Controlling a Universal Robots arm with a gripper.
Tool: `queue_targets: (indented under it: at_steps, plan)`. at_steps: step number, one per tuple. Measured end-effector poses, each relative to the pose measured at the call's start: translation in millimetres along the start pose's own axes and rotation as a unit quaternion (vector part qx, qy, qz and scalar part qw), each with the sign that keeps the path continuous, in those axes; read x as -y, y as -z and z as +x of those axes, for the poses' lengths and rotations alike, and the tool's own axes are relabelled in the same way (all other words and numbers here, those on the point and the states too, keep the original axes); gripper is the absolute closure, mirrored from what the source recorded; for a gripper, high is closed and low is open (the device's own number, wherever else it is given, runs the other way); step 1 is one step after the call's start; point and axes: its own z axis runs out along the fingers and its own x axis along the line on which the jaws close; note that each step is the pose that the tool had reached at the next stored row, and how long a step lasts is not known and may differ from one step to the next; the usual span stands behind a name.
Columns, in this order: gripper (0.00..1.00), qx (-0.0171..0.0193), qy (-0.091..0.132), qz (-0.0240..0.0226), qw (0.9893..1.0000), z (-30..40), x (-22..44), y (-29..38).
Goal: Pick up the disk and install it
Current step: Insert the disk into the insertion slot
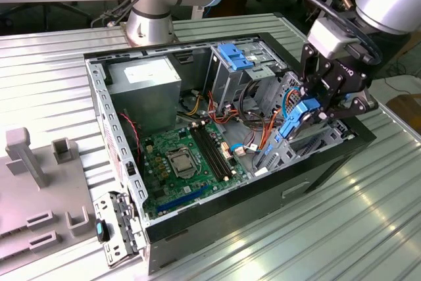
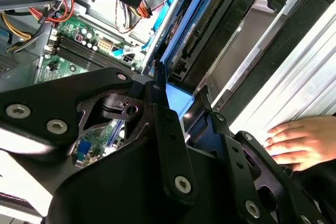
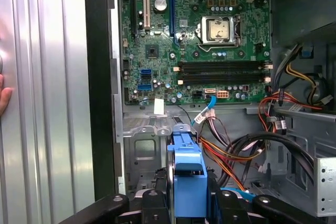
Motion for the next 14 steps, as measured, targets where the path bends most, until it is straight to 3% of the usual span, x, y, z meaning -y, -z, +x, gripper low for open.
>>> queue_targets:
  at_steps: [14]
  plan:
    - [0.63,0.0000,0.000,0.0000,1.0000,0.2,-0.2,-7.4]
